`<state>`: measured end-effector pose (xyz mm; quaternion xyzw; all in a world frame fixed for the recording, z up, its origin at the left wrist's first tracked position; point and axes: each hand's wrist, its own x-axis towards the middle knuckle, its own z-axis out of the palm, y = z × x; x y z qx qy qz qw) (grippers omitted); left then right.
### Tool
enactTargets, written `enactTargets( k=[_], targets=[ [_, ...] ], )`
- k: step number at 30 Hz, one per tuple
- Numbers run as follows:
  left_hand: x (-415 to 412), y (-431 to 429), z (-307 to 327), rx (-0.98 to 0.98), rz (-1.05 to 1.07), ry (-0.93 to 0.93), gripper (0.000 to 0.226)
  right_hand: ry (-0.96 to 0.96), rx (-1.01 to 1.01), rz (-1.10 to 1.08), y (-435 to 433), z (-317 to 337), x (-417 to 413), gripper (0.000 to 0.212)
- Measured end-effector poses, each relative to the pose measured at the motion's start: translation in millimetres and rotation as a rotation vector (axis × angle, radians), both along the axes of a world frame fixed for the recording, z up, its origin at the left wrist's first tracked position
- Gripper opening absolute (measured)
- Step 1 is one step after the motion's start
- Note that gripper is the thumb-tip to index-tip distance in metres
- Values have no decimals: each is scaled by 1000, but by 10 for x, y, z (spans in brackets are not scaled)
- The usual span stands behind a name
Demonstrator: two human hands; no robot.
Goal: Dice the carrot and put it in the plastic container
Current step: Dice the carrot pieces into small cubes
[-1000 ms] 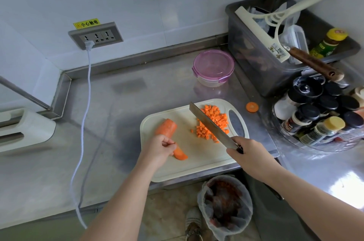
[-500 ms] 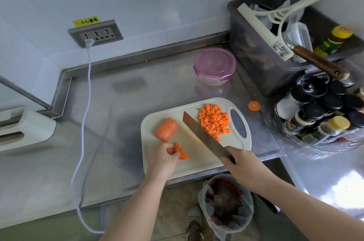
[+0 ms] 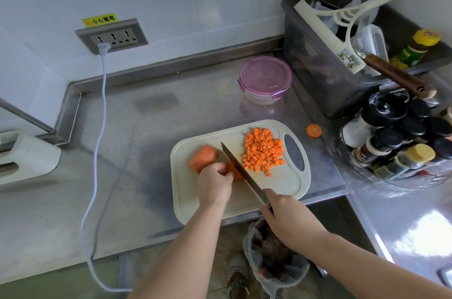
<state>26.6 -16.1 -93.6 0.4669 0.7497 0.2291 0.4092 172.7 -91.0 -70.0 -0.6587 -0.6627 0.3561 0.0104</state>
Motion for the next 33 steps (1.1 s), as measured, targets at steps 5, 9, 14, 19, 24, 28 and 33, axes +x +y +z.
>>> enactTargets(
  k=[5, 9, 14, 19, 24, 28, 33],
  targets=[
    [-3, 21, 0, -17, 18, -12, 27, -20, 23, -9, 29, -1, 12, 29],
    [6, 17, 35, -28, 53, -65, 21, -37, 50, -103, 60, -1, 68, 26],
    [8, 22, 53, -25, 57, -81, 26, -18, 83, -127, 55, 43, 73, 25],
    [-22, 16, 4, -46, 64, -101, 19, 29, 105, -121, 57, 90, 18, 24],
    [9, 15, 70, 49, -57, 66, 17, 30, 87, -118, 70, 122, 3, 24],
    [38, 34, 68, 22, -63, 95, 10, 31, 64, -130, 78, 126, 25, 27],
    [-11, 38, 34, 37, -44, 56, 13, 42, 50, -135, 82, 123, 37, 26]
  ],
)
